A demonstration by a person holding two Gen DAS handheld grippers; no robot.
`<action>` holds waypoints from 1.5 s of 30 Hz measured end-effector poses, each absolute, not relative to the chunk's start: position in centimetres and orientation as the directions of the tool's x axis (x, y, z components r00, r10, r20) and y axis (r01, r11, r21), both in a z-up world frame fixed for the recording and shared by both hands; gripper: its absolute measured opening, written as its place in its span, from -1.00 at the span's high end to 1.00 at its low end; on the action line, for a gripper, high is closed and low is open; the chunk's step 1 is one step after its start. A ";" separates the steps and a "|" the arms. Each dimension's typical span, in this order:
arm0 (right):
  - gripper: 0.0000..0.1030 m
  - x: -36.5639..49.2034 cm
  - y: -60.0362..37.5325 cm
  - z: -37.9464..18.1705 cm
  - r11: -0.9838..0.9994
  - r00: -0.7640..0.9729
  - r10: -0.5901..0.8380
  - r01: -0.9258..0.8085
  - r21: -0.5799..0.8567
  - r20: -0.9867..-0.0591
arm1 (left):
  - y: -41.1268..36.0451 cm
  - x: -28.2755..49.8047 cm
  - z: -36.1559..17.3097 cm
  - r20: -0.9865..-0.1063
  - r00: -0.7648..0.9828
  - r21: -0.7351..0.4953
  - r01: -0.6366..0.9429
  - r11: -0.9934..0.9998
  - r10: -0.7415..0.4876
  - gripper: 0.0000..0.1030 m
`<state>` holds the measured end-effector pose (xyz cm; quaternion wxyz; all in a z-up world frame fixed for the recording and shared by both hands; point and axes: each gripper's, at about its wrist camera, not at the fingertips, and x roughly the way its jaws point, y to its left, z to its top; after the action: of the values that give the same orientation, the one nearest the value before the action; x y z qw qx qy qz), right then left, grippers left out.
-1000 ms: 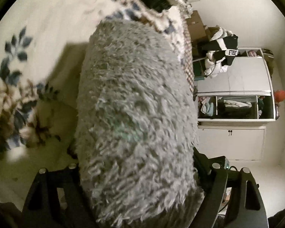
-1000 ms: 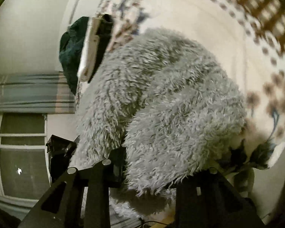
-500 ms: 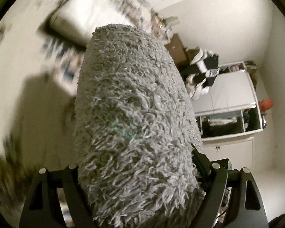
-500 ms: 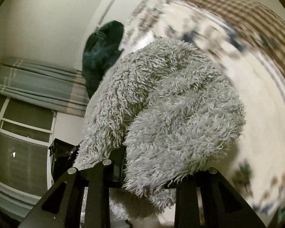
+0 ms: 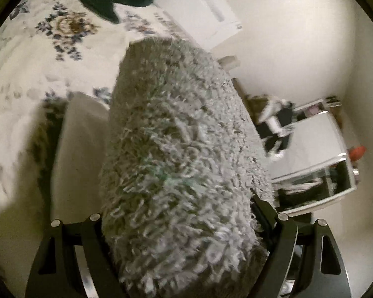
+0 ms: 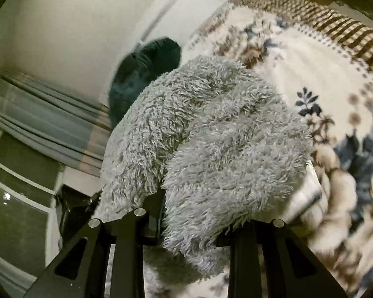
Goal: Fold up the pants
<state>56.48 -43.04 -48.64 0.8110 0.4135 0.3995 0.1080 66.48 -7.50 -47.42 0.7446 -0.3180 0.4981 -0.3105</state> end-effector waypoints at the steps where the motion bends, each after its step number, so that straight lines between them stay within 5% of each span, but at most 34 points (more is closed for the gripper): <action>1: 0.43 57.0 -42.7 -49.9 0.647 0.636 0.503 0.172 0.743 -0.586 | -6.6 66.8 -49.0 -0.570 0.304 -0.769 0.130 0.626 -0.763 -0.60; 7: 0.34 55.5 -44.9 -53.2 0.634 0.604 0.472 0.274 0.723 -0.642 | -4.3 67.9 -53.1 -0.623 0.282 -0.743 0.081 0.665 -0.730 -0.60; 17: 0.34 54.7 -47.1 -52.5 0.740 0.530 0.347 0.351 0.573 -0.773 | -5.1 67.2 -49.9 -0.722 0.280 -0.634 0.100 0.767 -0.633 -0.60; 18: 0.28 54.7 -46.6 -51.9 0.772 0.516 0.317 0.347 0.532 -0.796 | -5.5 66.9 -49.3 -0.740 0.287 -0.606 0.108 0.788 -0.608 -0.60; 20: -0.39 54.4 -45.2 -50.3 0.840 0.481 0.228 0.343 0.421 -0.846 | -6.4 66.2 -47.7 -0.788 0.311 -0.522 0.121 0.844 -0.532 -0.60; 21: -0.49 54.2 -44.7 -49.6 0.863 0.477 0.188 0.338 0.376 -0.859 | -6.8 65.8 -47.1 -0.807 0.320 -0.483 0.126 0.867 -0.496 -0.61; 30: -0.77 48.0 -39.3 -38.4 0.944 0.527 -0.132 0.325 0.056 -0.840 | -9.9 59.2 -39.5 -0.864 0.433 -0.199 0.174 0.964 -0.256 -0.82; 45: -0.81 30.1 -35.7 -15.9 0.963 0.700 -0.168 0.267 0.036 -0.694 | -8.7 42.4 -20.2 -0.762 0.629 -0.075 0.149 0.986 -0.153 -0.82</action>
<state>30.09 -35.72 -15.91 0.9196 0.0671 0.3687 -0.1181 42.42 -8.68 -20.15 0.9026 -0.0026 0.4223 -0.0837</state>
